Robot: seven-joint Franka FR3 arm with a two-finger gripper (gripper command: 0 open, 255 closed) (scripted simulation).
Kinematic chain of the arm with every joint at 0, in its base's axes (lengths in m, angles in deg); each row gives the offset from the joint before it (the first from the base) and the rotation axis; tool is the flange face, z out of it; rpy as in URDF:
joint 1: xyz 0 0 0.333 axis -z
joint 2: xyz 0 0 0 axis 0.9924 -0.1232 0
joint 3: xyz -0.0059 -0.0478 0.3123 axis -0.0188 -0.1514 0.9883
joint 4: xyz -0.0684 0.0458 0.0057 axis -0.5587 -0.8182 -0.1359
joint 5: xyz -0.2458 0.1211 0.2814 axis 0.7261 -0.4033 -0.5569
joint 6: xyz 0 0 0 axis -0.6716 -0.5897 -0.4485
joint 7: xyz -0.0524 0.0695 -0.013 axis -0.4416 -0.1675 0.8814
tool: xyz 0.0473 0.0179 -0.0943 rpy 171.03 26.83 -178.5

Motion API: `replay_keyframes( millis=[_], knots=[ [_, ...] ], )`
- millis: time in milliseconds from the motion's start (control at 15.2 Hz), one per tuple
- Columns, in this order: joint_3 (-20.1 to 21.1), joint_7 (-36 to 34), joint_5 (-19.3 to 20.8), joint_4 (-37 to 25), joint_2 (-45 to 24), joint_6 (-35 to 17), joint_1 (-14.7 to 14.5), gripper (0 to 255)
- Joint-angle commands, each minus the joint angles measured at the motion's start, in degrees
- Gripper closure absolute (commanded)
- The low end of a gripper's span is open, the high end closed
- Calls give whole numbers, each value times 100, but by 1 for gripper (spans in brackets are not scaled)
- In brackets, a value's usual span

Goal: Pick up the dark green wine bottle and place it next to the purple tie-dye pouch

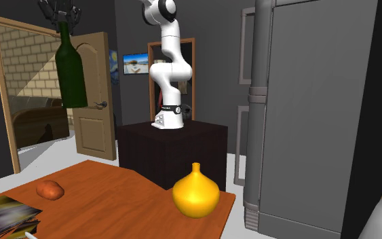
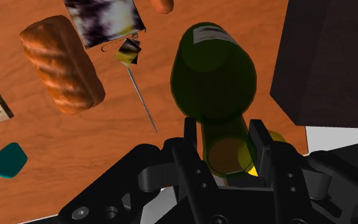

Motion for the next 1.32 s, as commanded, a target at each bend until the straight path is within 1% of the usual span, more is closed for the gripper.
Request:
replay_keyframes(
  millis=[0,594,1254],
  knots=[
    [-43,100,35,93,40,-68,42,255],
    [13,12,190,938,242,-794,9,255],
    [1,38,197,1714,251,-1565,17,255]
  ],
)
